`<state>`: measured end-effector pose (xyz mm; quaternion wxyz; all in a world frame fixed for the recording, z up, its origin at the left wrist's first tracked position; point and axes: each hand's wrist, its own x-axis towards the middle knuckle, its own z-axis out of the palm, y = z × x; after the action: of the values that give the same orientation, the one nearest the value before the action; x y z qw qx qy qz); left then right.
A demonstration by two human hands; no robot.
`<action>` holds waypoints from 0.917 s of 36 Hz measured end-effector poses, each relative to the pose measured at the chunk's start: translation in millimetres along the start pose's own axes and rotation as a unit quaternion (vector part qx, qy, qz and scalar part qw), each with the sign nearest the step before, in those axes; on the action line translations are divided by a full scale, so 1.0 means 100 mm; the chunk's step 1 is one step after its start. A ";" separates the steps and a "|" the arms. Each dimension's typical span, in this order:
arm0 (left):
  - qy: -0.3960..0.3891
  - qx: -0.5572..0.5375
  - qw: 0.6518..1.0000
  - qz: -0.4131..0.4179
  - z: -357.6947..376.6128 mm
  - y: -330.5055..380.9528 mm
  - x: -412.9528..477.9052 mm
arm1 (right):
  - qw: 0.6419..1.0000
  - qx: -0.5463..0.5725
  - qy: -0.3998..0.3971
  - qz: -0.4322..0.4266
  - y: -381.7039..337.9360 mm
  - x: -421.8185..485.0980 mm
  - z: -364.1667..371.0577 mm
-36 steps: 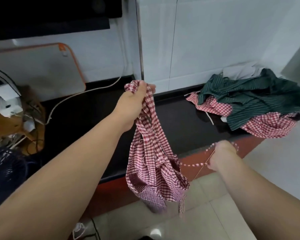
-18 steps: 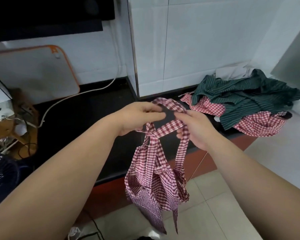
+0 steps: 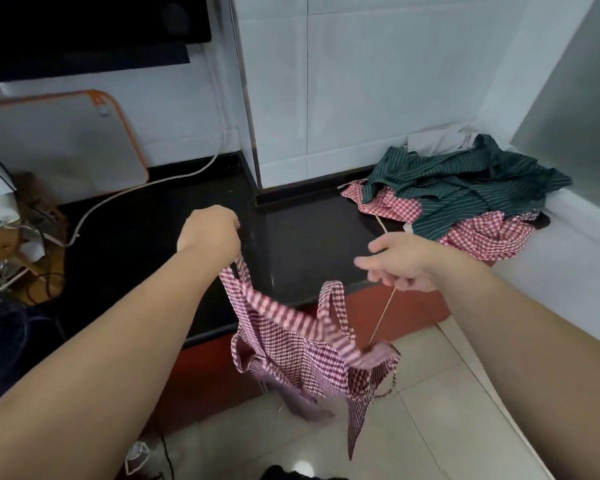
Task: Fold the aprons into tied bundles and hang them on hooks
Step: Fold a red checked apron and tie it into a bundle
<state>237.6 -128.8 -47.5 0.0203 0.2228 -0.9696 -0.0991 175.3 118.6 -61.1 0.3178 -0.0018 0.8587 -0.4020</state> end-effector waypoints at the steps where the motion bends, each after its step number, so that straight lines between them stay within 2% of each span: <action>1: 0.007 -0.036 0.999 0.018 0.00 0.04 -0.04 | 0.999 -0.021 -0.039 0.014 0.01 -0.03 0.04; 4: 0.045 -0.105 0.990 0.083 -0.01 0.22 -0.20 | 0.994 -0.088 -0.061 -0.002 0.12 -0.05 0.22; 6: 0.063 -0.118 0.985 0.110 -0.02 0.33 -0.28 | 0.997 -0.053 -0.051 -0.014 0.20 0.01 0.37; 9: 0.060 -0.127 0.985 0.097 -0.02 0.38 -0.33 | 0.999 0.020 -0.043 0.013 0.28 0.03 0.59; 14: 0.056 -0.216 0.972 0.072 -0.05 0.35 -0.44 | 0.996 0.072 0.031 0.033 0.45 0.06 0.77; 16: 0.057 -0.302 0.951 0.042 -0.07 0.33 -0.49 | 0.991 0.110 0.024 0.072 0.52 0.09 0.82; 19: 0.048 -0.452 0.891 -0.002 -0.13 0.29 -0.51 | 0.971 0.179 -0.037 0.157 0.56 0.07 0.95; 23: 0.031 -0.520 0.853 0.014 -0.27 0.24 -0.61 | 0.925 0.287 -0.130 0.214 0.61 0.14 1.22; 24: 0.023 -0.536 0.844 0.019 -0.30 0.22 -0.63 | 0.915 0.319 -0.132 0.210 0.60 0.16 1.29; 28: -0.003 -0.593 0.805 0.026 -0.36 0.13 -0.66 | 0.887 0.436 -0.050 0.147 0.48 0.28 1.42; 31: -0.012 -0.602 0.798 0.031 -0.36 0.09 -0.67 | 0.921 0.367 -0.086 0.100 0.38 0.30 1.48; 33: -0.004 -0.597 0.801 0.036 -0.34 0.07 -0.67 | 0.931 0.346 -0.084 0.082 0.33 0.31 1.50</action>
<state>297.9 -100.0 -12.3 0.1488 0.1315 -0.7259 -0.6585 240.9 30.0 -172.1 0.4015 0.1453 0.6336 -0.6452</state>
